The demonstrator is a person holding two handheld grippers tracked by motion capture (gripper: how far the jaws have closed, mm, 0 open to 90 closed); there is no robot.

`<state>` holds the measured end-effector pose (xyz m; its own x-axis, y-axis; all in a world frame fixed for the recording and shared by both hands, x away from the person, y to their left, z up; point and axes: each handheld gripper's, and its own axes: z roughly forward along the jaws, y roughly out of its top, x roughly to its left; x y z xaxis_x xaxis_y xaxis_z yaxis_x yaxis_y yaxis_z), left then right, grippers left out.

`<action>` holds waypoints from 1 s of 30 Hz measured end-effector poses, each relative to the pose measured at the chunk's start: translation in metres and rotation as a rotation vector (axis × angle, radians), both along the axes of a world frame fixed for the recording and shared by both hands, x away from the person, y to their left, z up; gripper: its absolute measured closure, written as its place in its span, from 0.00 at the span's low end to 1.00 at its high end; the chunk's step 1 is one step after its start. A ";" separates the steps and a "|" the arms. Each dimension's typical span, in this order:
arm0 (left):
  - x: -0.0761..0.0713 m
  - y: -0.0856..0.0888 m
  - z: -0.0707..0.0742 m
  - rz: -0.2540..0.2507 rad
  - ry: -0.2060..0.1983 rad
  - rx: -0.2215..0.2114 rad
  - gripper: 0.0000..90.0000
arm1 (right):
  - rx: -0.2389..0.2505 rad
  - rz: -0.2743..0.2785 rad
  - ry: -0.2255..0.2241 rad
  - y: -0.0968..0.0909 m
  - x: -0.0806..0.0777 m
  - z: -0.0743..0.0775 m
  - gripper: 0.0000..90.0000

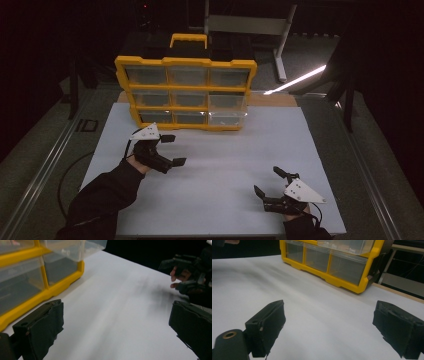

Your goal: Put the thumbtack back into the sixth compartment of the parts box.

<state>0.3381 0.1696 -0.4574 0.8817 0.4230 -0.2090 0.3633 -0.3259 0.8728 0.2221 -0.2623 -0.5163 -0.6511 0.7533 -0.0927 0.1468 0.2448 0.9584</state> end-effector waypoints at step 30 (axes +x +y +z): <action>-0.046 0.059 -0.050 0.084 -0.015 -0.014 0.00 | -0.003 0.001 -0.001 0.001 0.000 0.000 0.11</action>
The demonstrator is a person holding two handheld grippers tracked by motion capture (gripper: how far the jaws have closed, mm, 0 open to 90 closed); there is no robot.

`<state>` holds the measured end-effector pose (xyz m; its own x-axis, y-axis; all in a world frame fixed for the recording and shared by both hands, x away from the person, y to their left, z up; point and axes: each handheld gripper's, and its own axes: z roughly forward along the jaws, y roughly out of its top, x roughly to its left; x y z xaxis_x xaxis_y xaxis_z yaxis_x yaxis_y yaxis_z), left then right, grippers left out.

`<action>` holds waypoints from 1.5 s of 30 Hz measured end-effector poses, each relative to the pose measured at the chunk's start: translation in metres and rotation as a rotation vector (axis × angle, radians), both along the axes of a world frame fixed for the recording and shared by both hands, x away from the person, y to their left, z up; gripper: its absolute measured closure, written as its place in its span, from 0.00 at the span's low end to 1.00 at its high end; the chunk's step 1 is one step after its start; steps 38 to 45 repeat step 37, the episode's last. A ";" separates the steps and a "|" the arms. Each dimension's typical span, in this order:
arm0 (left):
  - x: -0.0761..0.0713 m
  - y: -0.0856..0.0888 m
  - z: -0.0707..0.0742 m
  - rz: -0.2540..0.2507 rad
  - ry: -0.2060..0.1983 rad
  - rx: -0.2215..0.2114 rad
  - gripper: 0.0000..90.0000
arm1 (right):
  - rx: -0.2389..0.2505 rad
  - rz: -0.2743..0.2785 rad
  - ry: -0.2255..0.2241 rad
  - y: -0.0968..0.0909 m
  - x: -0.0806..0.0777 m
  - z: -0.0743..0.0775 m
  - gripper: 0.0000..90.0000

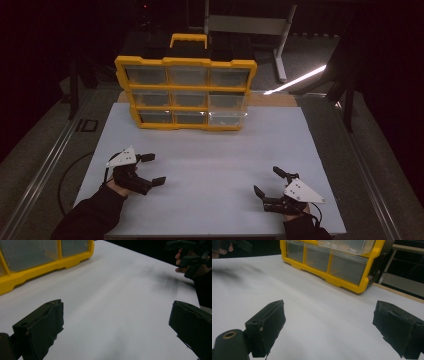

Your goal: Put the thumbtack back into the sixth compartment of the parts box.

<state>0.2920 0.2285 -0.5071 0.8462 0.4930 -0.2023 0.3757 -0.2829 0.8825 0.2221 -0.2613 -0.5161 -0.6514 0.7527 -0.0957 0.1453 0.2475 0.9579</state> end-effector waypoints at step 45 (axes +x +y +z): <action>-0.017 0.018 -0.016 0.103 -0.018 -0.048 0.00 | 0.000 0.015 0.018 0.002 0.003 -0.004 0.11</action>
